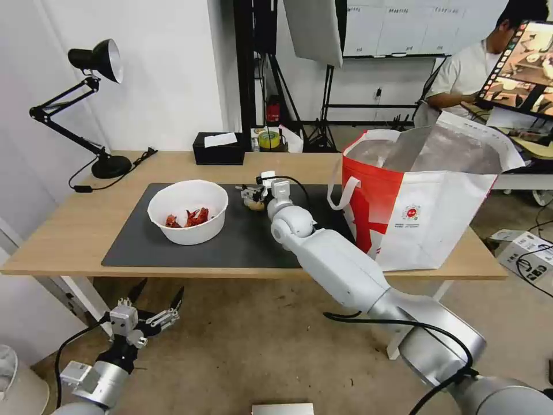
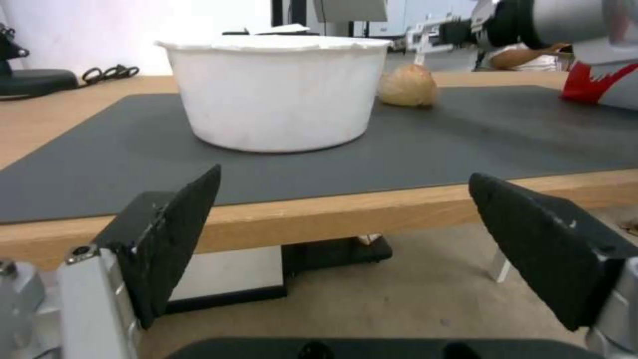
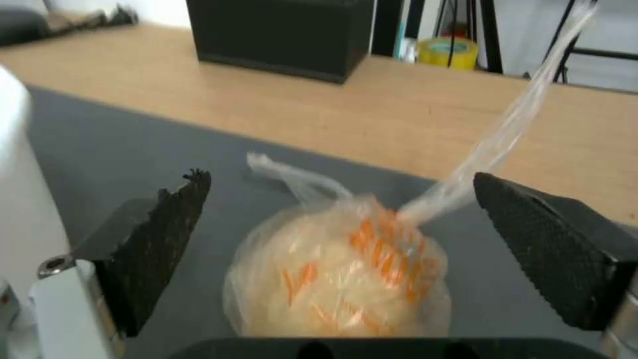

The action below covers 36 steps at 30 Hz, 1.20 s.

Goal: Pick up the trash from the table and place it into the takeout bag.

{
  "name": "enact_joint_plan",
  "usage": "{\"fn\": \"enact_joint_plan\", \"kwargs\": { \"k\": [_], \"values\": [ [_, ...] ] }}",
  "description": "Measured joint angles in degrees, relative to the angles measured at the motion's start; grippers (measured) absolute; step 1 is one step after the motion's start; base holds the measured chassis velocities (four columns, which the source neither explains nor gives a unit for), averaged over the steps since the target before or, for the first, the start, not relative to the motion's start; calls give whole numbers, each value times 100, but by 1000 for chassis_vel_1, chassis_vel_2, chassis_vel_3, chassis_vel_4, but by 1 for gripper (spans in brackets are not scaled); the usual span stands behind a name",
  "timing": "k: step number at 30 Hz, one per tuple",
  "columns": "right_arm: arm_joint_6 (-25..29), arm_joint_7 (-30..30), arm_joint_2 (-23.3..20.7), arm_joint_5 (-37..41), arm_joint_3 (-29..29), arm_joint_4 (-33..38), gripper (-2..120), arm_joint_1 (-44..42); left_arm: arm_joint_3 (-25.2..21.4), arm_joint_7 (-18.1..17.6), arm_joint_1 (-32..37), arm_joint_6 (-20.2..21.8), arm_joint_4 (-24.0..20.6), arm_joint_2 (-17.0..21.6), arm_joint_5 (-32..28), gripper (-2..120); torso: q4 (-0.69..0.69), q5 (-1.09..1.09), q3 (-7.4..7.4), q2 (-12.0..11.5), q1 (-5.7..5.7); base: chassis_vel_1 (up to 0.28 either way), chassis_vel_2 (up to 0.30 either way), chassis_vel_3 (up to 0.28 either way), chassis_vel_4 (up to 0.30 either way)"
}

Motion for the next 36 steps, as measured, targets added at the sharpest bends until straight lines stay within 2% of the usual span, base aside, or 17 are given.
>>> {"fn": "enact_joint_plan", "kwargs": {
  "k": [14,36],
  "values": [
    [-200,-427,115,-162,18,-460,100,54,19,7,-3,-5,13,-11,3,100,0,0,0,0,0,0,0,0,0],
    [-433,-431,55,-152,-130,-380,98,30,-32,12,65,-37,-81,-41,-2,100,0,0,0,0,0,0,0,0,0]
  ]
}}
